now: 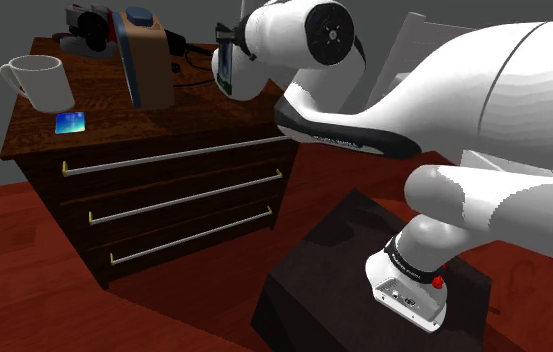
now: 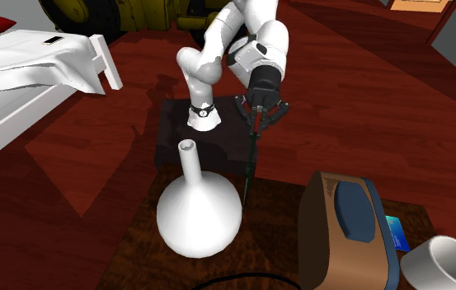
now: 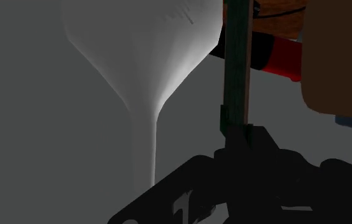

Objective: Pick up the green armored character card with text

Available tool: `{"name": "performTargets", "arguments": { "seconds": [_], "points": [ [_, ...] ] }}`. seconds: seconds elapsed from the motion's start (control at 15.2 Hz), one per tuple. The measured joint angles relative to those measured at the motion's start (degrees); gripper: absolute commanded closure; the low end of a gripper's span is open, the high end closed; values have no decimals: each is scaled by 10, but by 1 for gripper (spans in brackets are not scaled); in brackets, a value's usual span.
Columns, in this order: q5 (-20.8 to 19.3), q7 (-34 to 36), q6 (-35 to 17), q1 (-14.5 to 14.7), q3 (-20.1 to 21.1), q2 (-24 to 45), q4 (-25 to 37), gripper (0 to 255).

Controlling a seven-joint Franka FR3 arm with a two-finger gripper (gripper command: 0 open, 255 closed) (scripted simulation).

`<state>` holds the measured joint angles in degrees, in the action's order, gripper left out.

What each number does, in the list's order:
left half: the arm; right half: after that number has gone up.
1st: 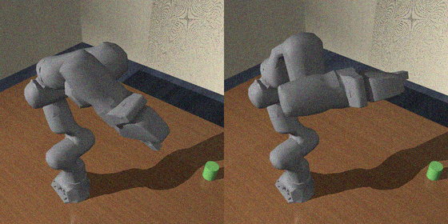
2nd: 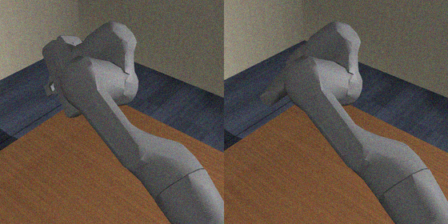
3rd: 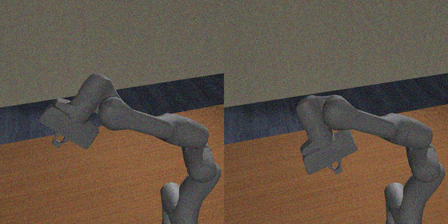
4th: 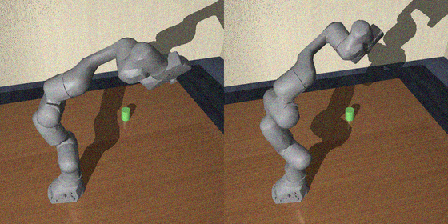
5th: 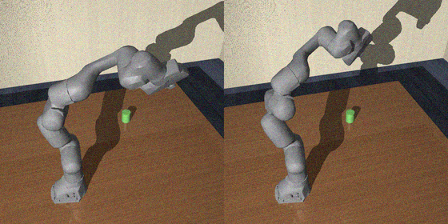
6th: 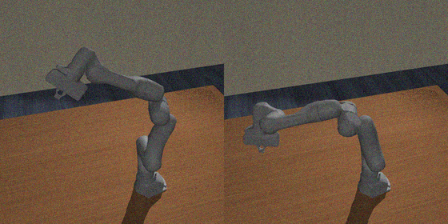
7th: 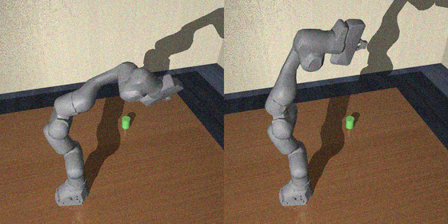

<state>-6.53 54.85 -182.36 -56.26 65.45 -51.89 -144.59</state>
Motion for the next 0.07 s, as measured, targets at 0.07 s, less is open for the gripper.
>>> {"name": "performTargets", "arguments": {
  "seconds": [0.07],
  "points": [
    [-1, -3, 3, 2, -5, 2, 2, 255]
  ]
}}
